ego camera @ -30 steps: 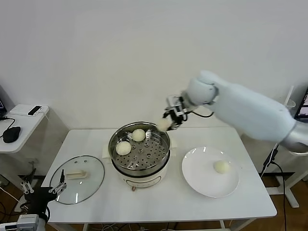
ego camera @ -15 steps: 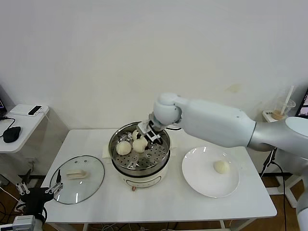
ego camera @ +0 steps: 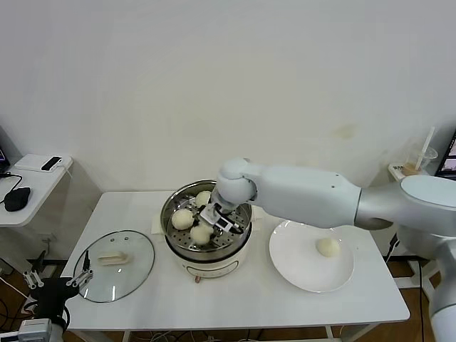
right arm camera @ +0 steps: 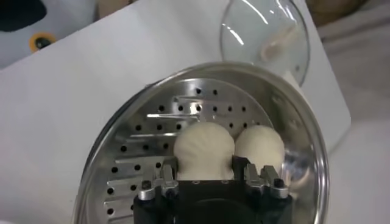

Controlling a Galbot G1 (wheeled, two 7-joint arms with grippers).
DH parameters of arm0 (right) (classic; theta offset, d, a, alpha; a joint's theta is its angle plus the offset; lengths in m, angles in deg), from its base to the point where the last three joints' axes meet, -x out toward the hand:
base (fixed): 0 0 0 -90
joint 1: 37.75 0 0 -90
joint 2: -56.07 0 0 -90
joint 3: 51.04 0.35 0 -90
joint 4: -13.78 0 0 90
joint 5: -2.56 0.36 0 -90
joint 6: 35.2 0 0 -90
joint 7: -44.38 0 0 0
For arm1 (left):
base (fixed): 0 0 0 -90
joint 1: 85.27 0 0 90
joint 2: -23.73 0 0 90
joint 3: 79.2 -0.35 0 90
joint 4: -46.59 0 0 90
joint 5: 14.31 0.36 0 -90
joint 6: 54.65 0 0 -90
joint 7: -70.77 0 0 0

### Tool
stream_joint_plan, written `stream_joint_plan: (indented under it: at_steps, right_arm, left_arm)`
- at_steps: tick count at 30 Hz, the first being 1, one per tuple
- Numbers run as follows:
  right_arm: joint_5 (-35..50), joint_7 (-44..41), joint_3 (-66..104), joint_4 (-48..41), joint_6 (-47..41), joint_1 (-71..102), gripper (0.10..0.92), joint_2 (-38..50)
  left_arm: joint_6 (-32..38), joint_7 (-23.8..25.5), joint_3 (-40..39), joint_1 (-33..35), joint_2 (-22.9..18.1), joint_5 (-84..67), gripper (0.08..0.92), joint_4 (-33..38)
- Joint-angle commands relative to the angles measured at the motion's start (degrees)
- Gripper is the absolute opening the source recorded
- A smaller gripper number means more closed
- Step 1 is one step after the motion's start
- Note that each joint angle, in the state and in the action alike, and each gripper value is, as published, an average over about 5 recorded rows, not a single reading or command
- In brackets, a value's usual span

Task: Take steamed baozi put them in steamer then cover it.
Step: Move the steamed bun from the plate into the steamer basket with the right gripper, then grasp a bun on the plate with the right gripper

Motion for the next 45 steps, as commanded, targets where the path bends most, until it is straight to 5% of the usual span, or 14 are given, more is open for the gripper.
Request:
stream_joint_plan:
  at_steps: [1,12,20,32,37,45]
  right_arm:
    - [-4.26,0.51,-1.51,-0.13,5.42,-0.13,0.560,-0.76]
    - [-4.12,0.14,-1.50,1.03,6.22,-0.30,0.650,0.01]
    - [-2.31,-0.58,0.65,1.24,5.54,-1.64,0.811,1.13]
    - [0.20,-6.38,11.78,-0.05,-12.18,-3.26,0.823,8.05]
    - [1.75,-7.51,13.44,2.70,-21.59,-3.73,0.823,16.54]
    - [1.55,-6.81,18.07,6.68,-24.77,2.24,0.823,30.63]
  left_arm:
    - [0.02,-0.02,0.06,0.00,0.09,-0.13,0.823,-0.16]
    - [0.02,-0.04,0.00,-0.31,0.25,-0.24,0.823,-0.28]
    - [0.02,-0.04,0.23,-0.24,0.44,-0.29,0.823,-0.26]
    - [-0.03,0.03,-0.10,-0.95,1.40,-0.33,0.823,-0.25]
    - [-0.02,0.03,-0.24,-1.18,2.07,-0.45,0.823,-0.43]
    - [-0.06,0.09,-1.41,-2.20,2.76,-0.45,0.823,-1.14]
